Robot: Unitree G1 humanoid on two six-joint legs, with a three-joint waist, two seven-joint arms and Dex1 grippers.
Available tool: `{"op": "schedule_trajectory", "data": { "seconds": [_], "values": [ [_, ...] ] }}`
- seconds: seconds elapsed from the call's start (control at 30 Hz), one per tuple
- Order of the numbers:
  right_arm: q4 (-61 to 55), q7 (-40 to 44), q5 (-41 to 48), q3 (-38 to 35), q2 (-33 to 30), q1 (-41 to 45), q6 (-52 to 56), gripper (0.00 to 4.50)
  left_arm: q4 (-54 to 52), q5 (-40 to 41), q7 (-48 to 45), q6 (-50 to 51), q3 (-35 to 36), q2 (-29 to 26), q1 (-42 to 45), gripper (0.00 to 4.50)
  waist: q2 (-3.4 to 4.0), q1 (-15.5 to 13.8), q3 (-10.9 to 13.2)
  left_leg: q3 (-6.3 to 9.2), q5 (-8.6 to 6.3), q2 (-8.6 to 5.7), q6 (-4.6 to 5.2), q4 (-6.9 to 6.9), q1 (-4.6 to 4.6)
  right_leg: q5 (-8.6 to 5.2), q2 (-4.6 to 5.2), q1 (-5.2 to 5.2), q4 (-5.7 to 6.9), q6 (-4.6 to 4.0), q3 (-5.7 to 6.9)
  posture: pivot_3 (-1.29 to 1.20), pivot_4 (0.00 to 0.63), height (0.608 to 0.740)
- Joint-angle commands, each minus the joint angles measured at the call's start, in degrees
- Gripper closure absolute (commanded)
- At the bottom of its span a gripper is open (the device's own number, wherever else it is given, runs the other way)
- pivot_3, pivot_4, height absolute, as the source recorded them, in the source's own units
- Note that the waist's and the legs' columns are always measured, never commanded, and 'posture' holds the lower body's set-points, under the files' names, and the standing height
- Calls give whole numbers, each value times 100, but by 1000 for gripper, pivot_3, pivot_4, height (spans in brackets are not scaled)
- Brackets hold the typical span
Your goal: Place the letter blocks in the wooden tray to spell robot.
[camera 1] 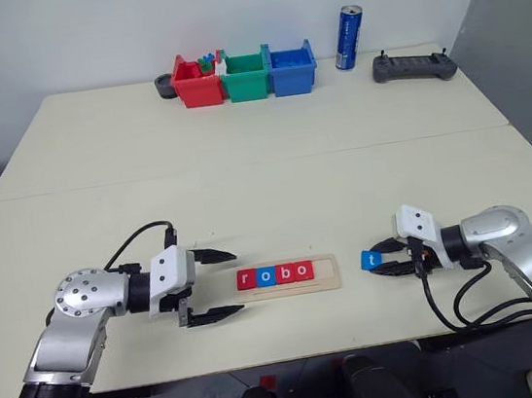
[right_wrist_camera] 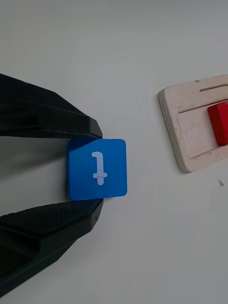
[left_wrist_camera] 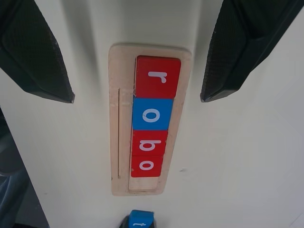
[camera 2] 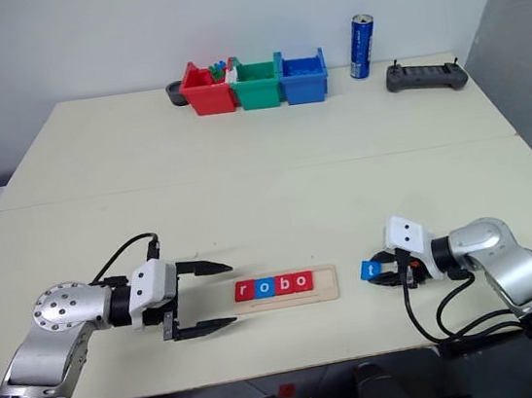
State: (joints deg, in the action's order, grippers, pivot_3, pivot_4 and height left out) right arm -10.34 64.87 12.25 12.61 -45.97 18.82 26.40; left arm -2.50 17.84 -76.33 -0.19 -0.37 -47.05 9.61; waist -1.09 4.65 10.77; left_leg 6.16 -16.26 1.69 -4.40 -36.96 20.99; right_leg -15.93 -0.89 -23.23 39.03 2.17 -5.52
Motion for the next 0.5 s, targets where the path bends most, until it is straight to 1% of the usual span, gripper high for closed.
{"op": "schedule_trajectory", "data": {
  "seconds": [0.03, 0.1, 0.27, 0.5],
  "values": [
    [-715, -204, 21, 131, 191, 281, 341, 3036, -52, 18, 19, -92, 146, -127, -4, 0, 0, 1, 0, 1, 0, 0, 0, 0, 0, -1, 0, 0, 0, 1, 1, 0, 150, 740],
    [-923, -325, 1, 237, 298, 372, 607, 3036, -36, 8, 23, -112, 134, -147, 5, 0, 0, -3, 0, 1, 0, 1, 0, 0, -1, -2, -1, 0, 1, 3, 0, 0, 150, 740],
    [-1134, -706, -199, 774, 679, 582, 1205, 3036, 56, -56, 32, -175, 81, -142, 55, 0, 0, -19, 0, 3, 0, -1, -1, -1, 3, 1, 1, 0, -2, -2, 2, 0, 150, 740],
    [-1066, -824, -411, 1134, 798, 741, 1335, 3036, 42, -82, 79, -134, 56, -127, 114, 0, 0, -19, 0, 3, 0, -1, 0, -1, 3, 1, 1, -1, -1, -1, 4, 0, 150, 740]
  ]
}}
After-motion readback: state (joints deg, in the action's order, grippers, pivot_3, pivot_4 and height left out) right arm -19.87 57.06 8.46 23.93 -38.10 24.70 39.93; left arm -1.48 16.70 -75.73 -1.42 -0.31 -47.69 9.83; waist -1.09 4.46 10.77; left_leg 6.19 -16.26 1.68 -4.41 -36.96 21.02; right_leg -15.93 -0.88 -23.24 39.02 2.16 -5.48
